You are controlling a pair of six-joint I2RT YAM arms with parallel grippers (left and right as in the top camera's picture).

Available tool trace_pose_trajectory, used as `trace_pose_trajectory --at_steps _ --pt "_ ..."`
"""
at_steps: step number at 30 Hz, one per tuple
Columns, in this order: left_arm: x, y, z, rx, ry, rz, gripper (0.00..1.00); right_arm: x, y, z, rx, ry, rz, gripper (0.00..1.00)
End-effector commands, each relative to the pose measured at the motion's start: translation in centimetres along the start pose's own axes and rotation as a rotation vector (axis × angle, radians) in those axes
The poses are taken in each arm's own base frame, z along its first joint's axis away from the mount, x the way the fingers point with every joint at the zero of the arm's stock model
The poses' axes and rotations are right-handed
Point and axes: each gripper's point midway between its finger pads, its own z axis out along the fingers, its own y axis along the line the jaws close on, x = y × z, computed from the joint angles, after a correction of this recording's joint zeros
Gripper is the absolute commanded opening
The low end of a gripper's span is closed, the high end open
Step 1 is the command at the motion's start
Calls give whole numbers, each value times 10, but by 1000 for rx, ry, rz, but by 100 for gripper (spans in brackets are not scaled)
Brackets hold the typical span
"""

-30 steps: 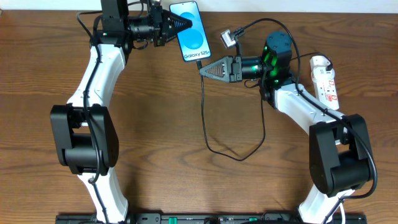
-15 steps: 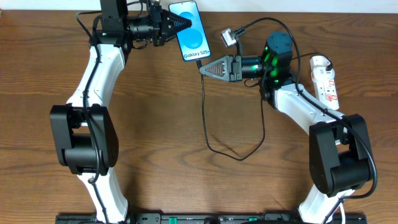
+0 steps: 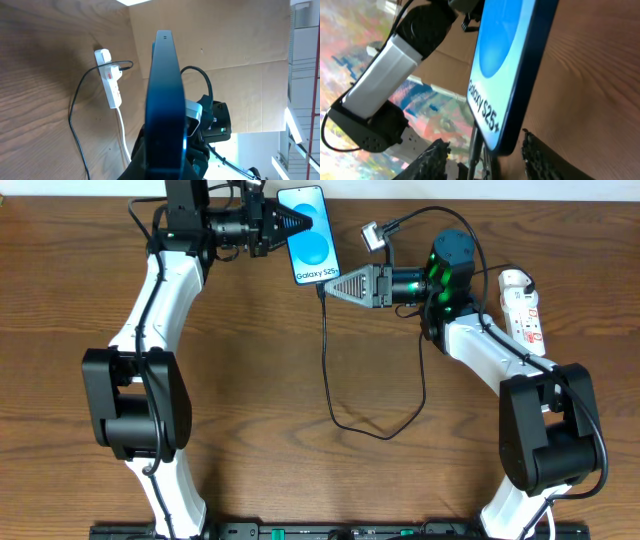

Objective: Plug charger to phone and switch on socket
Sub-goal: 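Push the USB-C plug up into the phone's bottom port with the right gripper, then lay the phone flat on the table with the left gripper and release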

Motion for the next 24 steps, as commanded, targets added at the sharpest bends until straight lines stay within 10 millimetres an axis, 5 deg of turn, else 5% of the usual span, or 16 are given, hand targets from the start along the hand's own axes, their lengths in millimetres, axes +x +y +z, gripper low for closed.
trace_pose_trajectory --at_steps 1,6,9,16,19,24 --pt "5 -17 -6 30 22 54 7 1 13 -2 -23 29 -64 54" --pt "12 -8 -5 16 34 77 7 5 -2 -3 17 21 -25 65" --pt "20 3 -6 -11 41 62 7 6 -20 -8 71 0 -4 82" --pt "40 44 -10 -179 38 -12 7 12 -64 -37 242 -61 84 88" --pt "50 60 -14 -261 47 -43 7 15 -78 -45 310 -67 69 99" --pt "75 88 -24 -422 94 -109 7 26 -106 -53 462 -70 97 99"
